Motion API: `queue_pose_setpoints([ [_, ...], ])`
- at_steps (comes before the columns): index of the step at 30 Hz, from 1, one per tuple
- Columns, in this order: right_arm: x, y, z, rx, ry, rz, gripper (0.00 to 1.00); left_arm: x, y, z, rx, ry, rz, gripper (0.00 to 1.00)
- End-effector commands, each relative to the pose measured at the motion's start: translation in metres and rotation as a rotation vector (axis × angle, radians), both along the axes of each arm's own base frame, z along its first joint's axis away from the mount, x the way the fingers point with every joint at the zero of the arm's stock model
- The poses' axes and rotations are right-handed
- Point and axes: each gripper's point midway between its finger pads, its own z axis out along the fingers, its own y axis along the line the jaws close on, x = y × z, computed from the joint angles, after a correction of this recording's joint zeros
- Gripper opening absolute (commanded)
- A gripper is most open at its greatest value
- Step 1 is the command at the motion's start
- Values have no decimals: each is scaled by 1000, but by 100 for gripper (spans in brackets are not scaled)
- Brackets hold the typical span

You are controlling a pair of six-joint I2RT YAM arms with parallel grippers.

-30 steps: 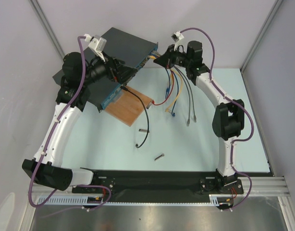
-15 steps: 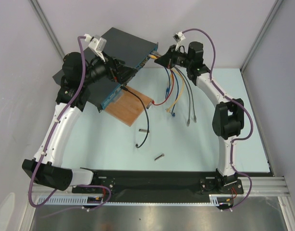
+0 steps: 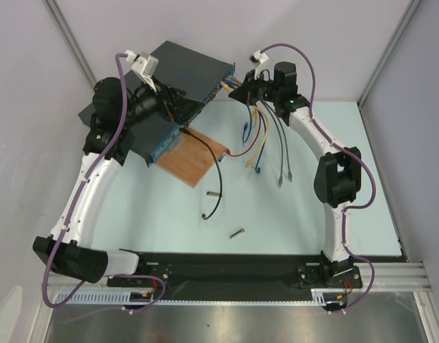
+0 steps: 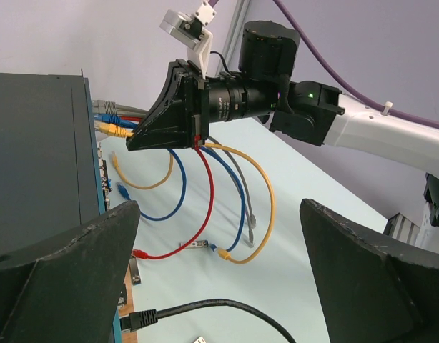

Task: Insert the plug into the switch port
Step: Insert the connector into the switch port.

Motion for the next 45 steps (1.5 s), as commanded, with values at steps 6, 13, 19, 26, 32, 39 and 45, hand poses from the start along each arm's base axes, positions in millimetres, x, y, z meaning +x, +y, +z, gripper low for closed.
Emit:
queue_pose_setpoints([
  [6, 3, 7, 3, -52, -39, -24, 0, -4, 2, 9, -2, -32, -9, 100],
  [13, 2, 2, 4, -55, -24, -28, 0, -3, 1, 7, -4, -29, -14, 100],
  [19, 4, 0, 13, -36, -11, -34, 0, -3, 0, 8, -10, -28, -19, 100],
  [26, 7, 5, 30, -17, 25, -21, 0, -3, 0, 9, -13, -29, -22, 100],
  [32, 5, 10, 35, 8, 61, -1, 0, -4, -1, 10, -17, -29, -24, 100],
  [39, 1, 11, 31, 16, 129, -2, 0, -5, 0, 10, -16, -28, -22, 100],
  [45, -1, 5, 44, 39, 139, -30, 0, -6, 0, 9, -15, -28, -27, 100],
])
